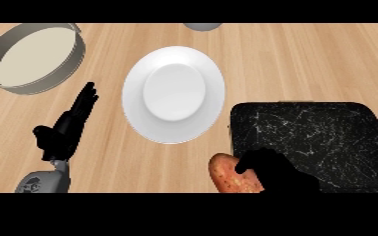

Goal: Pick the sweet potato from the tray and place it in the plate

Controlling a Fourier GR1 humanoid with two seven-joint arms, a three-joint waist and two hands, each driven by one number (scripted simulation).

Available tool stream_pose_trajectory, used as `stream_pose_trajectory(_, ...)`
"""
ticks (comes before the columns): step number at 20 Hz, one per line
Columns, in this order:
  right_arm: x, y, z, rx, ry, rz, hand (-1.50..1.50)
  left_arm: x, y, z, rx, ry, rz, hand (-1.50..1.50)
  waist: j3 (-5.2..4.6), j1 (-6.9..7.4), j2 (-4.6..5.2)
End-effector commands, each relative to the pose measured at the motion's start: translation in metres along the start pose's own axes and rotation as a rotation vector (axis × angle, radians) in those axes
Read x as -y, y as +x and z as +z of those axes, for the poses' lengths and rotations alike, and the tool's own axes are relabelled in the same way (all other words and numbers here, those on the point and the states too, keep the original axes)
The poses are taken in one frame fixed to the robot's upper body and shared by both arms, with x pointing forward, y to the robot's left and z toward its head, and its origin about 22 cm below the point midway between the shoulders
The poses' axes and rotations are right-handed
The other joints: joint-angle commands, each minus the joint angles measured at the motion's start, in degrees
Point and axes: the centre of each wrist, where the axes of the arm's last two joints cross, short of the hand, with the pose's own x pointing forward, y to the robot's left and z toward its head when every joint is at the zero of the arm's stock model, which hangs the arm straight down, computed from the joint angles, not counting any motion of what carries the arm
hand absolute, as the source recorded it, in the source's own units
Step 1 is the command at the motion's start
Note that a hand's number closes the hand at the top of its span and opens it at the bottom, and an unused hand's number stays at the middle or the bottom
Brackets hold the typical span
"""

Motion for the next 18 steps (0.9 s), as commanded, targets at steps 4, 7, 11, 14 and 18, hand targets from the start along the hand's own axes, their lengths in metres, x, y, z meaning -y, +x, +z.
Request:
stream_pose_trajectory(4,-0.041,0.043,-0.069,-0.121,0.043,-0.095,1.5,-0.001,-0.001,0.003,0.012,-0.004,-0.005,0.0,0.07,0.91,0.07)
stream_pose_trajectory(7,-0.061,0.058,-0.095,-0.122,0.046,-0.101,1.5,-0.006,0.006,-0.004,0.021,-0.023,0.006,0.0,0.08,1.23,0.1)
stream_pose_trajectory(11,-0.087,0.072,-0.121,-0.129,0.054,-0.102,1.5,-0.01,-0.001,-0.004,0.013,-0.027,-0.006,0.0,0.07,1.43,0.18)
stream_pose_trajectory(14,-0.111,0.071,-0.134,-0.147,0.057,-0.095,1.5,0.005,-0.014,0.006,0.0,-0.028,-0.002,0.0,0.07,1.71,0.26)
stream_pose_trajectory(18,-0.107,0.068,-0.153,-0.268,-0.012,-0.258,-1.5,0.01,-0.001,-0.008,0.016,-0.044,-0.007,0.0,0.11,2.39,0.59)
